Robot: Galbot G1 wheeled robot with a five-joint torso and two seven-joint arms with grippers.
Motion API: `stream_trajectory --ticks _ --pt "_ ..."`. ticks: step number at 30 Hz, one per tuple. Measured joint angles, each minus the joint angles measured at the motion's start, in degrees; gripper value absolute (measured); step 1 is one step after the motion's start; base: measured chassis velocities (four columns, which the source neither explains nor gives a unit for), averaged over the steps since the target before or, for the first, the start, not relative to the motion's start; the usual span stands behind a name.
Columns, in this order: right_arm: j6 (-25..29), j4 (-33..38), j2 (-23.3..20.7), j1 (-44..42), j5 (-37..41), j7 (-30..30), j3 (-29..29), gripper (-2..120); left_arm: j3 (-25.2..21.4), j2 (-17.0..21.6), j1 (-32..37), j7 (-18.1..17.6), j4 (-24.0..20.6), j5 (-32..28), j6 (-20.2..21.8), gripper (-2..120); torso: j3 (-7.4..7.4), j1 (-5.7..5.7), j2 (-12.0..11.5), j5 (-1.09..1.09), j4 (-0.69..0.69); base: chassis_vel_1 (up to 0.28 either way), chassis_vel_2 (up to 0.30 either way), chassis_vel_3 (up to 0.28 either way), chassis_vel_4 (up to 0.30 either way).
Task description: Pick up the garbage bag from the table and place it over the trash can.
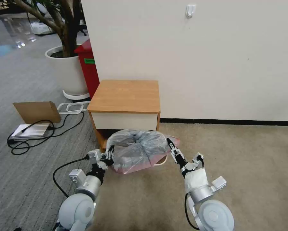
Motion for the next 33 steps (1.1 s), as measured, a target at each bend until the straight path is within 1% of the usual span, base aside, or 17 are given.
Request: stream_trajectory --ticks 1,2,4,5,6,8,15,18,19,22,29,33 --pt "0.0 0.0 0.0 0.0 0.0 0.0 0.0 25 0.0 0.0 0.0 0.0 0.0 0.0 0.0 5 0.00 0.00 0.0 0.00 0.00 0.000 0.000 0.000 0.000" --pt "0.0 0.0 0.1 0.0 -0.2 0.0 0.0 22 0.0 -0.1 0.0 -0.1 0.0 -0.1 0.0 5 0.00 0.00 0.0 0.00 0.00 0.000 0.000 0.000 0.000" --pt "0.1 -0.1 0.2 0.0 -0.7 -0.1 -0.2 13 0.0 -0.3 -0.1 -0.7 0.1 -0.3 0.1 5 0.00 0.00 0.0 0.00 0.00 0.000 0.000 0.000 0.000" --pt "0.2 -0.1 0.2 0.0 -0.8 -0.1 -0.3 9 0.0 -0.3 -0.2 -0.9 0.1 -0.6 0.2 5 0.00 0.00 0.0 0.00 0.00 0.000 0.000 0.000 0.000" --pt "0.2 -0.1 0.2 0.0 -0.8 -0.1 -0.3 9 0.0 -0.3 -0.2 -0.9 0.1 -0.6 0.2 5 0.00 0.00 0.0 0.00 0.00 0.000 0.000 0.000 0.000" --pt "0.2 -0.1 0.3 0.0 -1.1 -0.1 -0.4 0 0.0 -0.6 -0.3 -1.4 0.1 -1.2 0.4 5 0.00 0.00 0.0 0.00 0.00 0.000 0.000 0.000 0.000" --pt "0.4 0.8 0.4 -0.4 -1.9 -0.2 -0.8 0 -0.2 -1.8 -0.4 -3.3 -0.2 -3.2 1.4 5 0.00 0.00 0.0 0.00 0.00 0.000 0.000 0.000 0.000" --pt "0.4 1.1 0.2 -0.9 -3.4 -0.2 -1.0 0 -0.3 -2.3 -0.7 -5.3 -0.9 -6.1 2.6 5 0.00 0.00 0.0 0.00 0.00 0.000 0.000 0.000 0.000" --pt "0.4 1.1 0.2 -0.9 -3.4 -0.2 -1.0 0 -0.3 -2.3 -0.7 -5.3 -0.9 -6.1 2.6 5 0.00 0.00 0.0 0.00 0.00 0.000 0.000 0.000 0.000" --pt "0.5 1.0 0.0 -1.6 -4.5 -0.2 -0.6 0 -0.8 -2.7 -1.3 -7.1 -1.5 -9.2 3.6 5 0.00 0.00 0.0 0.00 0.00 0.000 0.000 0.000 0.000" --pt "1.2 -0.2 -0.2 -1.9 -6.5 -0.3 -0.1 0 -1.0 -3.2 -1.4 -8.2 -2.3 -12.1 4.4 5 0.00 0.00 0.0 0.01 0.00 0.000 0.000 0.000 0.000" --pt "2.8 -2.4 -0.2 -1.1 -10.5 -0.4 0.1 0 -0.8 -3.5 -0.8 -9.0 -3.5 -15.7 5.9 5 0.00 0.00 0.0 0.01 0.00 0.000 0.000 0.000 0.000"
